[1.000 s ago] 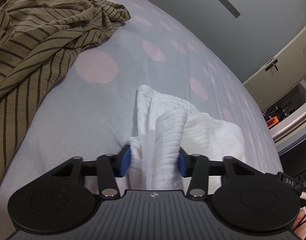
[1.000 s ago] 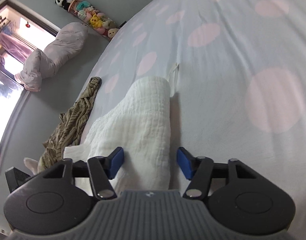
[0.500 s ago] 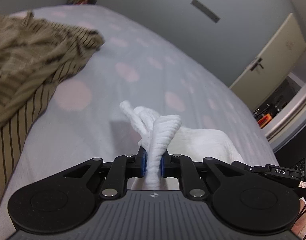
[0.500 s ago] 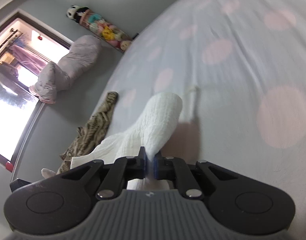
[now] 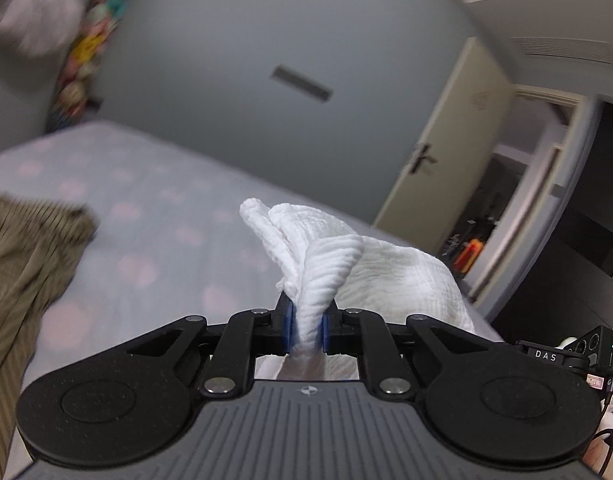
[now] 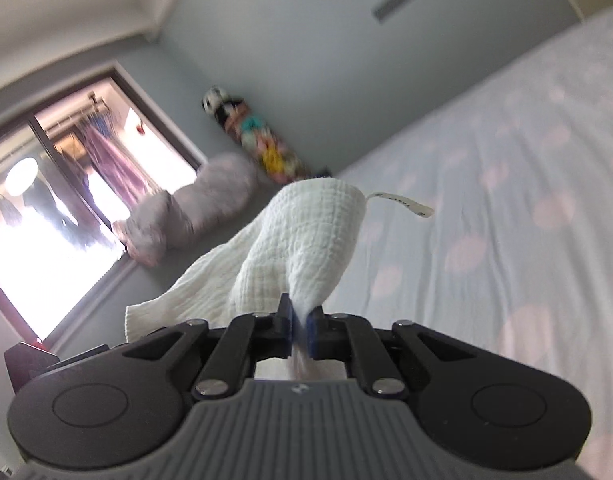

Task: Fold clothes
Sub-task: 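Lift the folded white shirt with both tools and carry it toward the clothes stack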

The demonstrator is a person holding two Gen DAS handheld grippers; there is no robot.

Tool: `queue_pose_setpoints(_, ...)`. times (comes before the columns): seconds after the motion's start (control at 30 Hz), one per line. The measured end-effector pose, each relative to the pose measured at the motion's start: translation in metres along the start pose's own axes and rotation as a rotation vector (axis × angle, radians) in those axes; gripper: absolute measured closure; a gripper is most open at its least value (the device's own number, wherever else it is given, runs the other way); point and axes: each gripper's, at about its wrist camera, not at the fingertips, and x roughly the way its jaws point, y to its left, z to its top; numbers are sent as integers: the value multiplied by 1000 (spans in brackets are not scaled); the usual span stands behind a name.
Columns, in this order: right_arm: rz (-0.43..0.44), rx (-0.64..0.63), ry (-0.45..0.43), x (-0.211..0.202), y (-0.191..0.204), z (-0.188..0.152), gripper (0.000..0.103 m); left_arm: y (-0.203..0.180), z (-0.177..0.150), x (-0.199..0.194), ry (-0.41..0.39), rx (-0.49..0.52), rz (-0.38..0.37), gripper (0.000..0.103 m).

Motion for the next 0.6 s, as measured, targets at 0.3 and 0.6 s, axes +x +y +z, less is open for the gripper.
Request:
queue_pose_setpoints(0.3, -72, -162, -259, -154, 31, 81, 95, -142, 40, 12, -66, 175, -265, 92)
queue_pose_setpoints(0.6, -281, -338, -444, -335, 52, 152, 95, -301, 58, 40, -77, 324, -559, 92)
